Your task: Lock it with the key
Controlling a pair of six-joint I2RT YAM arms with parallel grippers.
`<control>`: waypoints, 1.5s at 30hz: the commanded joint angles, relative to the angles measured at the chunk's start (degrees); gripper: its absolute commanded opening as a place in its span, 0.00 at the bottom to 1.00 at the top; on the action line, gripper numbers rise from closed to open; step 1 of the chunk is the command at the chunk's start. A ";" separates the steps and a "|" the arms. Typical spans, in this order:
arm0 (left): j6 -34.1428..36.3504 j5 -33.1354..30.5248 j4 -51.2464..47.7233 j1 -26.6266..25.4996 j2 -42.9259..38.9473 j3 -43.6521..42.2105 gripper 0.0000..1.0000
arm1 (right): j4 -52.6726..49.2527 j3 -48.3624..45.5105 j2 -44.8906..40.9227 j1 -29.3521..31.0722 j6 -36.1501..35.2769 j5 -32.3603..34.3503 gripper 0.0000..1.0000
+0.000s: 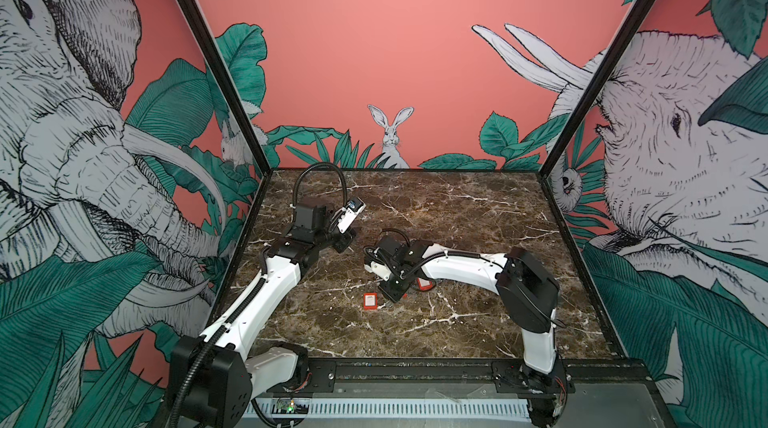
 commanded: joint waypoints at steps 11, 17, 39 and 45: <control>-11.97 -8.27 12.20 5.20 -4.99 -5.95 0.59 | 6.50 -5.29 -15.41 -2.23 -10.00 12.35 0.44; -22.78 -4.20 24.43 17.21 -5.55 -16.39 0.65 | 24.50 -25.51 -33.79 -16.26 -13.72 24.44 0.79; -20.03 -11.36 68.16 17.50 22.77 -29.75 1.00 | 98.63 -64.56 -23.73 -53.65 -13.90 18.59 0.99; -19.05 -15.29 64.13 15.67 22.67 -27.34 0.99 | 89.73 -59.60 -23.74 -55.28 -12.28 17.01 0.99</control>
